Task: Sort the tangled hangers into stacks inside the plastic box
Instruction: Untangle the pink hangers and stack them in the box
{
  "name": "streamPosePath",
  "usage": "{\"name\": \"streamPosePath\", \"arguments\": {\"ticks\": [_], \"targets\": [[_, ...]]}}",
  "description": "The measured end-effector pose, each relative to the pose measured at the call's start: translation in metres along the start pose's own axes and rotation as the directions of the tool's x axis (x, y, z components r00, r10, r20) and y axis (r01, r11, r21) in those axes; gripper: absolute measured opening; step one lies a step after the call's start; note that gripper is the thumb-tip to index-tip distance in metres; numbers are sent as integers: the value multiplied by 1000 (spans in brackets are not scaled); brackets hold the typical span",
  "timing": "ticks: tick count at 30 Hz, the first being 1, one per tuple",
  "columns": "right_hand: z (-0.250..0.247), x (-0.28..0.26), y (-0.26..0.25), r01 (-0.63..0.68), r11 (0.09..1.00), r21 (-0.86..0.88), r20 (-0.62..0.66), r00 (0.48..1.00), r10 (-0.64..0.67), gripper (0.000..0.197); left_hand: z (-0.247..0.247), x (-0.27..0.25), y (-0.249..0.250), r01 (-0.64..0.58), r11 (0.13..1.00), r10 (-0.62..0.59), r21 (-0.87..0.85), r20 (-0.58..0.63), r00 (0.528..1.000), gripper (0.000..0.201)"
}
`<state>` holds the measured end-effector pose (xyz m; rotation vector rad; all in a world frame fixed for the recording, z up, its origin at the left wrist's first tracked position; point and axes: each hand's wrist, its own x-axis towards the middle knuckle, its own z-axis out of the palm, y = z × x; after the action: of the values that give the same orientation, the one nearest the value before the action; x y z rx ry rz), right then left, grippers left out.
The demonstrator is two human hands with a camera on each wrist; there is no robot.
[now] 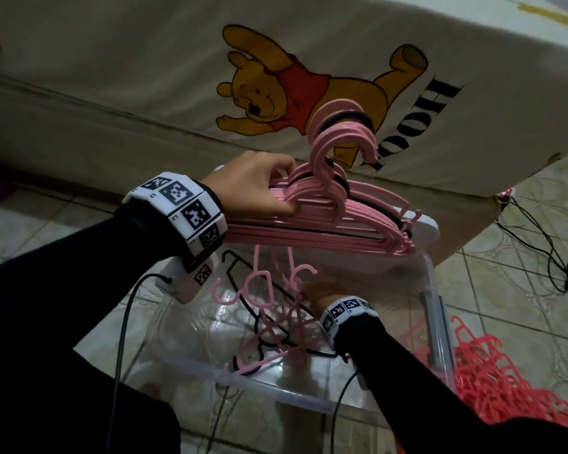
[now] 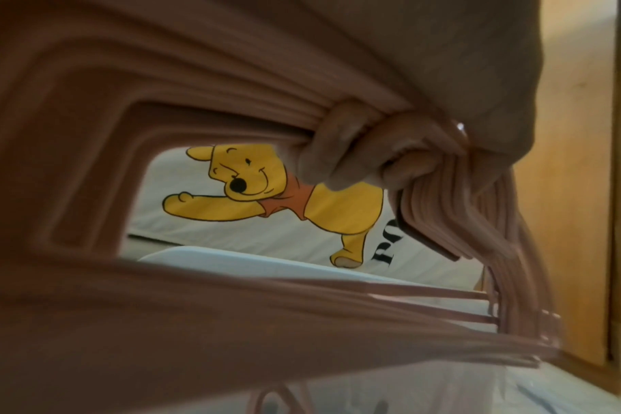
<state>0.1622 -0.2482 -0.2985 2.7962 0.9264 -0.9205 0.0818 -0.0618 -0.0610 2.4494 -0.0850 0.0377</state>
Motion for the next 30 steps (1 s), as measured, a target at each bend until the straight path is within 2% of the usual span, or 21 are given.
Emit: {"name": "streamPosePath", "arguments": {"ticks": [3,6,8,9,12,17,19,22,24,30], "targets": [[-14,-7,-5,96,994,-42,-45,994,-98,33,-2,-2,1,-14,999,11,-51,-52,999,40],[-32,-36,-8,105,994,29,-24,994,-105,28,-4,-3,2,-30,997,25,-67,-85,996,31],[-49,-57,-7,60,995,84,-20,998,-59,22,-5,-3,3,-34,997,28,-63,-97,995,30],[-60,-70,-9,52,996,67,-46,998,-49,19,-5,-3,3,-35,998,29,-58,-103,994,30],[-87,-104,-17,172,985,-28,-199,964,-174,20,-5,-5,5,-29,999,24,-37,-109,994,29],[-122,-153,-26,293,955,-54,-403,868,-289,16,-3,-8,9,-14,1000,14,-1,-100,995,32],[-134,-170,-28,336,941,-34,-522,797,-304,15,-1,-10,12,-8,1000,7,-1,-93,996,41],[-147,-189,-28,367,930,-27,-697,660,-280,13,1,-11,15,8,1000,-7,11,-79,997,65],[-151,-196,-27,375,926,-44,-755,595,-277,13,2,-11,15,22,1000,-20,16,-68,997,73],[-161,-199,-20,378,925,-25,-860,463,-213,9,6,-12,12,58,998,-57,23,-56,997,85]]}}
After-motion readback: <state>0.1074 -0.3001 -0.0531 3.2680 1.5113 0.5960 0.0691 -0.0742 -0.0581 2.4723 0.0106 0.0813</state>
